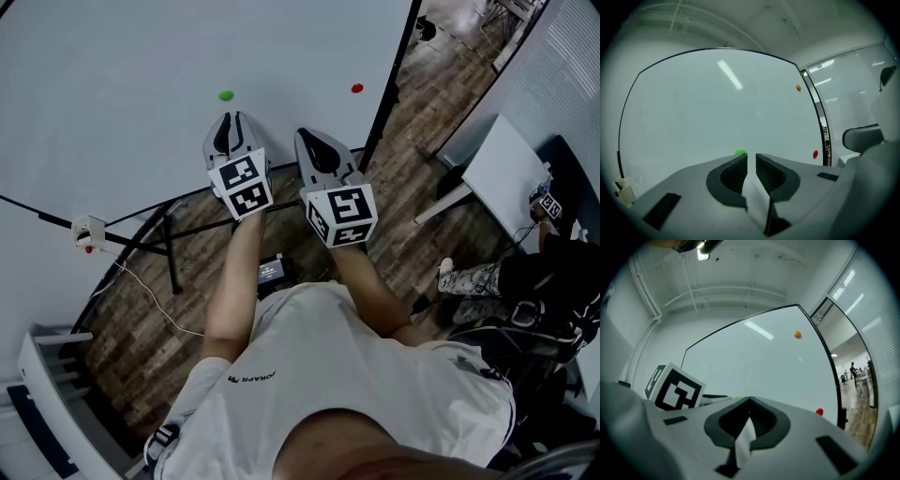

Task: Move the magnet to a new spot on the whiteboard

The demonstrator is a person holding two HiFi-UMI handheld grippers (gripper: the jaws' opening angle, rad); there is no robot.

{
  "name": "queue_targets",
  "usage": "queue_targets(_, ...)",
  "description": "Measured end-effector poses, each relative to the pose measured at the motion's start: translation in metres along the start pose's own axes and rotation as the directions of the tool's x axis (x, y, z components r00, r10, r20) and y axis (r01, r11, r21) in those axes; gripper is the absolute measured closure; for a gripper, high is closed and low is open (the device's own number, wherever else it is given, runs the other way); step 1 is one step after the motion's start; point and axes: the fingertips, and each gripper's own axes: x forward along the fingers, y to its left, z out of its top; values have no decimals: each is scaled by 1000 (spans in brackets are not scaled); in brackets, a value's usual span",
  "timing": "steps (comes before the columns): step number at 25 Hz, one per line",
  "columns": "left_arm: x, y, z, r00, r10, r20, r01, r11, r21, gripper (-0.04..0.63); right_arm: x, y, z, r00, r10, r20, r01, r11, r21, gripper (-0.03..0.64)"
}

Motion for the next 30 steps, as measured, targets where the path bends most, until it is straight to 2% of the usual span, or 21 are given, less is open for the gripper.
queue_targets(3, -5, -3, 0, 1000, 3, 4, -3, 1000, 1, 560, -3, -1, 0, 1000, 0, 0, 0, 1000, 0, 603)
queue_targets(12, -15, -6, 4, 1000, -8, 30, 9, 999, -33, 581, 0, 1, 1, 1000, 5, -1, -5, 1000, -2, 603)
queue_targets(30, -48, -18, 1, 998, -39, 41, 40, 998, -41, 594, -8, 3, 6, 1000, 10, 8, -10, 1000, 7, 603)
